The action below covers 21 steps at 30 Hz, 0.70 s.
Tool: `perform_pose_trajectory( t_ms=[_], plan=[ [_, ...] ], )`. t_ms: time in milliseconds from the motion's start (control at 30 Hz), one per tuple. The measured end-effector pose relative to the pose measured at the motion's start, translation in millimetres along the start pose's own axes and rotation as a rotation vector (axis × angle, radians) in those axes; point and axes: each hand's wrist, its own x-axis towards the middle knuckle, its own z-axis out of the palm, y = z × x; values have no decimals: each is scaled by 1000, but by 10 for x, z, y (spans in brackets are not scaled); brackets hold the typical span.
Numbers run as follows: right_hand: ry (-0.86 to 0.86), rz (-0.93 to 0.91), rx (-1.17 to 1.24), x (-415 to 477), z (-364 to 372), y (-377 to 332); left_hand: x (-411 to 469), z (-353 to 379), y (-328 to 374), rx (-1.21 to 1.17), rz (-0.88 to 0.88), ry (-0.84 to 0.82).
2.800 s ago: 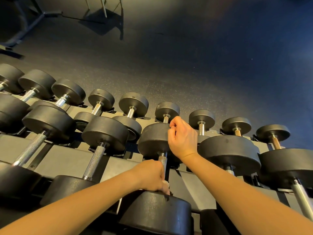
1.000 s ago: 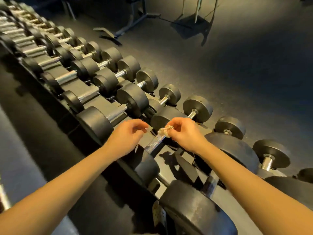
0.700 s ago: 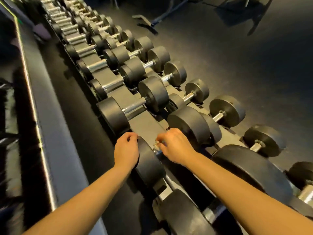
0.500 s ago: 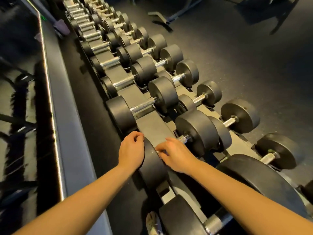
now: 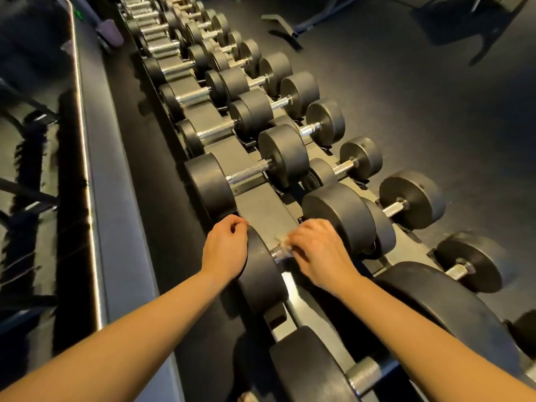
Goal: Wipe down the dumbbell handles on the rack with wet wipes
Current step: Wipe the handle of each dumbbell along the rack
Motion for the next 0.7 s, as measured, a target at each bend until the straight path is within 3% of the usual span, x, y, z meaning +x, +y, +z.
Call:
perform_pose_trajectory(
  t_ms=[67,233,333,433,633,700],
  plan=[
    [48,84,-32,-8,1,-35,1,-1,-1,3,1,-1],
    [-104,-60,136,-45,115,-224,-16,12,25,20,-5,7],
    [5,207,171,-120,107,-191,-8,4,1,14,-8,-5],
    [62,594,550,-215,283,-459,13,13,-24,10,-10,-5],
    [-70,985,1158,-137,265,-405,0,17,7,18,-9,-2],
    [-17,1108,1287,-120,247,-382,-5,13,14,21,-11,-4]
  ],
)
